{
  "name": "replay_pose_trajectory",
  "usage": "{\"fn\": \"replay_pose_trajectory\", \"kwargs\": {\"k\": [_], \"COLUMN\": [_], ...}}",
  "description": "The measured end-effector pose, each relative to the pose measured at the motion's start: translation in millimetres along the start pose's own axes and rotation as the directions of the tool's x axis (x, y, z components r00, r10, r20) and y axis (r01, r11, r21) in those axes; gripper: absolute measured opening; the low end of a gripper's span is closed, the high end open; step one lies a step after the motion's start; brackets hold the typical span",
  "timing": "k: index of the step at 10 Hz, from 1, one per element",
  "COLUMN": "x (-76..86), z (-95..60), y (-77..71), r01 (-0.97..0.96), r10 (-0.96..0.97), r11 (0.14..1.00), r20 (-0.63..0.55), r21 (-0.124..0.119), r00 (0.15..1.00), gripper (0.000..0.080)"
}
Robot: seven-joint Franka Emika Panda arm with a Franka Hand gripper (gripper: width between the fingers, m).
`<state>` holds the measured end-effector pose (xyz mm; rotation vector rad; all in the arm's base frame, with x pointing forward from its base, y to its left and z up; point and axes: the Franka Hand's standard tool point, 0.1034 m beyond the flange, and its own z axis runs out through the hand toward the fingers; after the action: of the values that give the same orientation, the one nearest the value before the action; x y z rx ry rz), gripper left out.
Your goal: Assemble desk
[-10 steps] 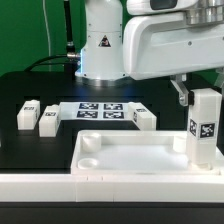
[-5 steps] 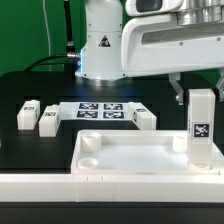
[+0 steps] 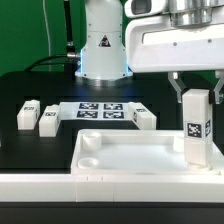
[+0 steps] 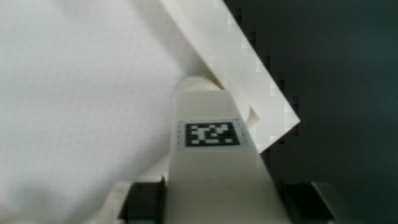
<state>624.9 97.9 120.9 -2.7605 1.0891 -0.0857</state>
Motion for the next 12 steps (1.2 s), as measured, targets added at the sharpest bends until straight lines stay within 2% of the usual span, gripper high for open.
{"fn": "replay_pose_trajectory", "kwargs": {"k": [1,4,6,7,8,9,12], "x": [-0.7,-3.3,-4.0,-4.2,-3.8,-4.2,-4.0], "z": [0.5,1.3,1.5,1.8,1.8,1.9,3.5], "y": [-0.5,-2.2,-2.6,-2.7,-2.6,-2.8,-2.5], "r01": [-0.101,-0.283,-0.289,-0.273,-0.183,-0.162,0.148], "r10": [0.101,0.282,0.289,0.272,0.182,0.161,-0.149], "r11": [0.995,0.959,0.957,0.962,0.983,0.986,0.989], "r20": [0.013,0.031,0.037,0.037,0.034,0.035,0.027], "r21": [0.011,0.016,0.019,0.020,0.024,0.024,0.031], "r00": [0.995,0.959,0.957,0.962,0.983,0.986,0.989], "gripper": [0.0290,0.0290,0.0290,0.0384,0.0526,0.0610,0.0648]}}
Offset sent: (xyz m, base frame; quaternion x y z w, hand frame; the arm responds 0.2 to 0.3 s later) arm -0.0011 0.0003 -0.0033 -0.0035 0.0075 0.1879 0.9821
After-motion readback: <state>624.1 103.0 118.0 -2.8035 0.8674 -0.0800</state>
